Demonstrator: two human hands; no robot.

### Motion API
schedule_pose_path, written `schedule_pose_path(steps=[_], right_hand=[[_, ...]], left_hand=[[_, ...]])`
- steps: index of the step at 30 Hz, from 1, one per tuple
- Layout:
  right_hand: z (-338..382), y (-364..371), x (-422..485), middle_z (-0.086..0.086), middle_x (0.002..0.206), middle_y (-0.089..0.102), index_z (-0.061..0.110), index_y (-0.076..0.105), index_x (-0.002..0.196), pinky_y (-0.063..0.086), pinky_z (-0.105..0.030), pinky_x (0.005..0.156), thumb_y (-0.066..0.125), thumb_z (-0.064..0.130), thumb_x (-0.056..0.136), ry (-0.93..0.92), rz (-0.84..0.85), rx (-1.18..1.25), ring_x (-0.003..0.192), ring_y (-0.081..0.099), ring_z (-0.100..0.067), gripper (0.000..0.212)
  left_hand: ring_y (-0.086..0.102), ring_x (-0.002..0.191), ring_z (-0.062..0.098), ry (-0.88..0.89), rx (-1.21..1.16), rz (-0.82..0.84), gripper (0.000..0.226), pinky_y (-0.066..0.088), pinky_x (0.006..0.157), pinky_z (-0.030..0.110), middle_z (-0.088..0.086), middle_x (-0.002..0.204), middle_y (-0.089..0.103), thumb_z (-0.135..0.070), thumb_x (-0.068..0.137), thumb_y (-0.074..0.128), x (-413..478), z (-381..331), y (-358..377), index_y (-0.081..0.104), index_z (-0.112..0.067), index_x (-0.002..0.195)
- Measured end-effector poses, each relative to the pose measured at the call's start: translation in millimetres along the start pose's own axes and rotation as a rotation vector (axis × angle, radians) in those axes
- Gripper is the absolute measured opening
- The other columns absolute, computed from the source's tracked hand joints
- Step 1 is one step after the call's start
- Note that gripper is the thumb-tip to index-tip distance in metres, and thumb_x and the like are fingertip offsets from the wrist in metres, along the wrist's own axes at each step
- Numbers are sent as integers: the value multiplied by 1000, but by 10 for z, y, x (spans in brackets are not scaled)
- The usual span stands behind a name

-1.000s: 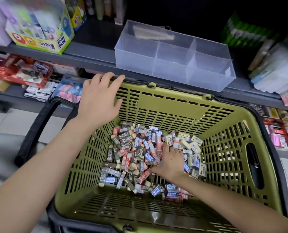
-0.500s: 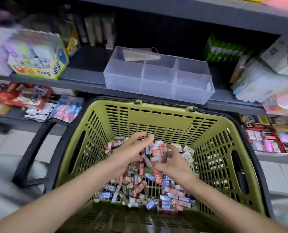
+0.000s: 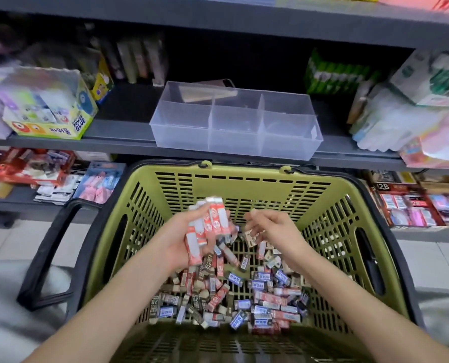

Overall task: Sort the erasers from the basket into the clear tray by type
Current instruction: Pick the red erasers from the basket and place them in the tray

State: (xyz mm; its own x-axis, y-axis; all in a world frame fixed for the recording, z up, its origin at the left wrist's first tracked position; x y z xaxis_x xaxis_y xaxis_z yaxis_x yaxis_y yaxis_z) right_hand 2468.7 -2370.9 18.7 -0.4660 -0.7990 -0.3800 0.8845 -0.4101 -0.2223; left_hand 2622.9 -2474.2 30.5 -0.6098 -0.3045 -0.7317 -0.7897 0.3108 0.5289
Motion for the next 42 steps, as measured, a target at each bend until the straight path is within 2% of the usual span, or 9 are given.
schedule_pose_path(steps=[4, 7, 11, 20, 24, 27, 30, 34, 42], right_hand=[[-403, 164, 328, -15, 86, 70, 3, 69, 95, 56, -40, 69, 53, 16, 93, 27, -4, -480, 71, 64, -26, 21], [-656, 472, 439, -4, 63, 60, 5, 64, 81, 54, -31, 57, 59, 26, 90, 50, 54, -697, 54, 56, -18, 23], [-892, 767, 465, 5, 63, 43, 19, 38, 62, 36, -22, 46, 63, 32, 84, 105, 168, -945, 61, 47, -14, 35], [-719, 438, 654, -2, 62, 60, 8, 60, 76, 32, -17, 41, 58, 28, 92, -46, -234, -525, 47, 47, -10, 25], [-692, 603, 848, -8, 66, 62, 3, 60, 74, 42, -26, 50, 60, 26, 88, 12, -221, -666, 58, 55, -20, 26], [-670, 670, 850, 1, 56, 44, 13, 42, 64, 26, -24, 41, 59, 30, 88, -51, -227, -794, 52, 42, -15, 34], [-664, 636, 826, -2, 62, 50, 11, 47, 70, 26, -24, 41, 57, 34, 89, -96, -240, -731, 53, 44, -15, 32], [-693, 804, 792, 0, 66, 55, 10, 54, 75, 34, -24, 45, 63, 35, 86, -191, -37, -702, 54, 50, -11, 28], [-588, 877, 799, 0, 64, 53, 9, 54, 69, 37, -25, 49, 58, 24, 89, -133, -101, -628, 55, 47, -16, 25]], left_hand=[[66, 101, 39, 168, -153, 148, 34, 59, 64, 48, 20, 114, 67, -18, 84, 58, -56, -319, -65, 59, -10, 117], [62, 109, 41, 258, -253, 292, 29, 48, 79, 69, 17, 118, 66, -22, 89, 55, -111, -453, -101, 72, -5, 106], [62, 108, 41, 334, -331, 354, 30, 54, 81, 56, 16, 120, 65, -17, 90, 52, -147, -522, -106, 73, 0, 102], [69, 98, 31, 353, -313, 333, 28, 58, 72, 42, 14, 109, 71, -14, 88, 52, -159, -538, 3, 75, 1, 93], [70, 94, 29, 325, -327, 289, 29, 59, 69, 40, 14, 104, 72, -20, 84, 59, -173, -529, -16, 75, 1, 94], [71, 93, 26, 343, -303, 256, 36, 59, 68, 36, 12, 103, 72, -31, 79, 63, -201, -544, -39, 75, -2, 97], [69, 97, 29, 344, -304, 235, 48, 59, 68, 38, 15, 110, 70, -27, 76, 66, -187, -547, -47, 63, -2, 118], [65, 107, 32, 332, -289, 296, 40, 57, 79, 44, 15, 114, 68, -29, 80, 64, -166, -525, -28, 70, 0, 107], [68, 100, 33, 375, -142, 147, 40, 58, 74, 42, 18, 111, 69, -16, 75, 70, -132, -520, -113, 63, -7, 113]])
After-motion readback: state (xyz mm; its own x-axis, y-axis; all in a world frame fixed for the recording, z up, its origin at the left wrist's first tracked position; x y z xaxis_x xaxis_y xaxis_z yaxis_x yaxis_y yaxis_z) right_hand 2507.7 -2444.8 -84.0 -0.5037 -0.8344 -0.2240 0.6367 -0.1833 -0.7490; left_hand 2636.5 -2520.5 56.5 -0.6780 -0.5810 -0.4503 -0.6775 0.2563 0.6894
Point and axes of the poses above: each hand's wrist, its own x-axis towards the middle knuckle, its own y-axis out of the palm, z = x × y, the point moved 4 cm from there along x, towards the middle knuckle
